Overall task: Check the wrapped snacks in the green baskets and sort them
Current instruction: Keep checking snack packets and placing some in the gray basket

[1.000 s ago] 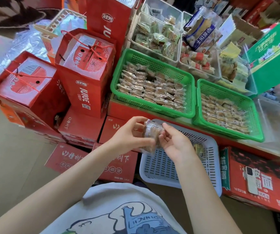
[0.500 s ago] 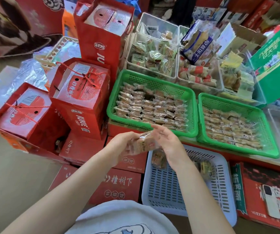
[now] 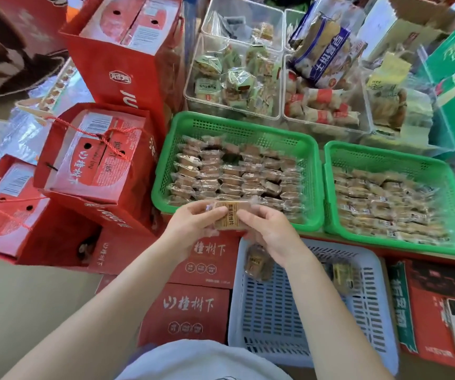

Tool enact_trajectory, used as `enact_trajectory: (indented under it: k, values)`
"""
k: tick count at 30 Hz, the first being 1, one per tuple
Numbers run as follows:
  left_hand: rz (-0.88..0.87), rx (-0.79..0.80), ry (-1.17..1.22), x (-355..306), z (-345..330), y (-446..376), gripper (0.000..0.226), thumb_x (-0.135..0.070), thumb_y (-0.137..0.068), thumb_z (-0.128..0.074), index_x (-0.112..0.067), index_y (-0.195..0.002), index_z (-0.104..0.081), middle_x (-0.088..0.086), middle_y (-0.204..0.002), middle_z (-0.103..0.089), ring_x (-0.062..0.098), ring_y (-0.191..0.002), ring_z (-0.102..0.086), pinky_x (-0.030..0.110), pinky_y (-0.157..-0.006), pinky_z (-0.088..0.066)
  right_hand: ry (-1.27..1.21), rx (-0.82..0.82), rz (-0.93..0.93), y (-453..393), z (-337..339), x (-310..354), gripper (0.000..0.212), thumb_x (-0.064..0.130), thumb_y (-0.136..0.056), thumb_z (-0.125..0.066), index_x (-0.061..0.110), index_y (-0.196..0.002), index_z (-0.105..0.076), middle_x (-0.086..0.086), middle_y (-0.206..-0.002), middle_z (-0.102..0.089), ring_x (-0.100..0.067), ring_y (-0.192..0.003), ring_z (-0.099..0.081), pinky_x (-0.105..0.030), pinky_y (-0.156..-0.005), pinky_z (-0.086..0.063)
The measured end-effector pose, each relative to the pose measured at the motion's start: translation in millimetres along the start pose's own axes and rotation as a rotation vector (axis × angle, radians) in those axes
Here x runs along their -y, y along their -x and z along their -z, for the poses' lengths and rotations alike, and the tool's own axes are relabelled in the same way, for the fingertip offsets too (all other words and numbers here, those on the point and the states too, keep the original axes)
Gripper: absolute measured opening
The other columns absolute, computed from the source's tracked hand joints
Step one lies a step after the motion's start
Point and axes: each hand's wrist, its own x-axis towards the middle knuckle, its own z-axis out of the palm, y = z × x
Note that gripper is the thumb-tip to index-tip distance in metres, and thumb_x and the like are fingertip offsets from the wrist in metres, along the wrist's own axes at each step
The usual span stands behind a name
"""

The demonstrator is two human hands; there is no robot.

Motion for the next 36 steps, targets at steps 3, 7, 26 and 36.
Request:
enact_trajectory:
  k: [3, 7, 26, 36]
  values:
    - [-0.063, -0.083, -0.127, -9.1, -6.5, -27.5, 0.045, -0.031, -0.089, -0.076, -0.017, -0.131, -0.064, 0.004, -0.106, -0.074, 0.013, -0.088, -0.075, 0.031, -0.073, -0.062, 0.053, -0.051, 0.008, -26.9, 12.6, 0.6, 0.024, 0.025, -0.091, -0.073, 0.014, -0.112, -0.072, -0.009, -0.108, -0.075, -0.03, -0.098, -0.071, -0.04, -0.078, -0.054]
    - [-0.263, -0.22, -0.683, -19.1, -8.1, -81.5, 0.047, -0.036, -0.1, -0.06, -0.03, -0.145, -0.05, -0.015, -0.119, -0.066, 0.008, -0.1, -0.065, 0.032, -0.087, -0.056, 0.032, -0.295, 0.036, -82.2, 29.7, 14.3, 0.037, 0.027, -0.089, -0.076, 0.017, -0.122, -0.065, 0.0, -0.115, -0.071, -0.018, -0.103, -0.067, -0.035, -0.089, -0.057]
    - [-0.402, -0.146, -1.618, 6.9, 18.1, -192.9, 0.087, -0.068, -0.09, -0.01, -0.018, -0.16, -0.023, 0.007, -0.165, -0.029, 0.024, -0.154, -0.02, 0.049, -0.126, -0.011, 1.405, -0.266, 0.716, -222.1, 14.4, 22.1, 0.017, 0.016, -0.084, -0.075, 0.012, -0.1, -0.073, -0.011, -0.091, -0.058, -0.033, -0.086, -0.054, -0.039, -0.068, -0.043]
    - [-0.444, 0.004, -1.695, -7.6, 12.3, -214.5, 0.069, -0.069, -0.098, -0.011, -0.04, -0.16, -0.002, 0.007, -0.17, 0.006, 0.026, -0.156, 0.009, 0.051, -0.124, 0.008, 1.375, -0.276, 0.501, -260.7, 3.6, 53.0, 0.022, 0.01, -0.092, -0.063, 0.004, -0.112, -0.064, -0.013, -0.113, -0.06, -0.035, -0.11, -0.05, -0.044, -0.09, -0.043]
